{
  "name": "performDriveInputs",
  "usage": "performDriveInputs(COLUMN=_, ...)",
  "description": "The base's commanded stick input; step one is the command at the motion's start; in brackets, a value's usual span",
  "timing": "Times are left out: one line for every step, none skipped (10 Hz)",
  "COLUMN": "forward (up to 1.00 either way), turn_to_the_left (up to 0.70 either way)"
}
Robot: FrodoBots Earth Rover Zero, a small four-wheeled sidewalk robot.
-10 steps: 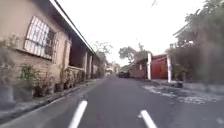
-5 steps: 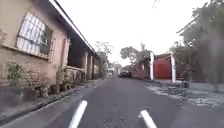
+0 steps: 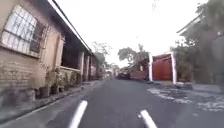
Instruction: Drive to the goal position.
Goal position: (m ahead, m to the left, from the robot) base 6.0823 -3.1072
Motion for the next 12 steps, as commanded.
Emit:
performDriveInputs(forward=0.85, turn_to_the_left=-0.34)
performDriveInputs(forward=0.85, turn_to_the_left=-0.34)
performDriveInputs(forward=0.85, turn_to_the_left=-0.34)
performDriveInputs(forward=0.85, turn_to_the_left=-0.12)
performDriveInputs(forward=0.85, turn_to_the_left=0.0)
performDriveInputs(forward=0.85, turn_to_the_left=0.0)
performDriveInputs(forward=0.85, turn_to_the_left=0.0)
performDriveInputs(forward=0.85, turn_to_the_left=0.0)
performDriveInputs(forward=0.85, turn_to_the_left=0.0)
performDriveInputs(forward=0.85, turn_to_the_left=0.0)
performDriveInputs(forward=0.85, turn_to_the_left=0.0)
performDriveInputs(forward=0.85, turn_to_the_left=0.0)
